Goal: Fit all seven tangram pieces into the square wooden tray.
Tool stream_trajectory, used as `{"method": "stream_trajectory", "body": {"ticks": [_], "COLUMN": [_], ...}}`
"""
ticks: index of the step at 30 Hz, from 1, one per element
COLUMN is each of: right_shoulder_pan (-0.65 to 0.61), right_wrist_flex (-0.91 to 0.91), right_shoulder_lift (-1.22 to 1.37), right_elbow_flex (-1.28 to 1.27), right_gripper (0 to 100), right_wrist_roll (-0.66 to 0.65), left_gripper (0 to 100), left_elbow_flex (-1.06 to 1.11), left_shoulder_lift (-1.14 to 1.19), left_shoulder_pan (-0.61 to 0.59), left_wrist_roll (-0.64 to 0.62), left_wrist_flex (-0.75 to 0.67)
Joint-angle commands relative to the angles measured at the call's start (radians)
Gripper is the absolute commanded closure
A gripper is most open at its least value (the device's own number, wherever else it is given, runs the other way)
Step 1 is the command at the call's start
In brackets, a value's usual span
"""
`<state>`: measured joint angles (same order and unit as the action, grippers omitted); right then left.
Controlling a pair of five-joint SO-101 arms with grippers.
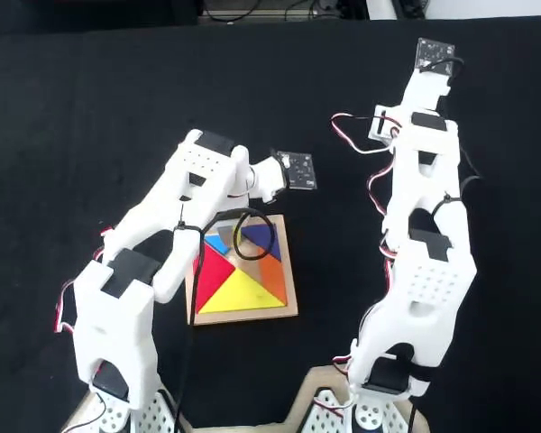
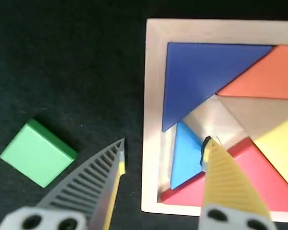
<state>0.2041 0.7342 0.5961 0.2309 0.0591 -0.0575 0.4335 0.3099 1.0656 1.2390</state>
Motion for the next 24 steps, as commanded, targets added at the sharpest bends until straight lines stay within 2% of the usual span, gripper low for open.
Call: {"method": "stream_trajectory", "body": {"ticks": [1,24], "right_shoulder_pan": [0.003,-0.009], "right_wrist_flex": [0.0,0.005], "right_shoulder_lift": [-0.012,-0.012], "right_elbow_flex": [0.061,0.061], "right_gripper": [98.7,98.7], "right_wrist_roll": [-0.002,-0.026], "left_gripper": [74,74], "left_elbow_flex": [-0.007,0.002], "left_shoulder_lift": [0.0,-0.009], "left_shoulder_pan": [0.007,-0.114], "left_wrist_roll": [-0.011,-0.003], "left_wrist_flex": [-0.014,-0.055]}}
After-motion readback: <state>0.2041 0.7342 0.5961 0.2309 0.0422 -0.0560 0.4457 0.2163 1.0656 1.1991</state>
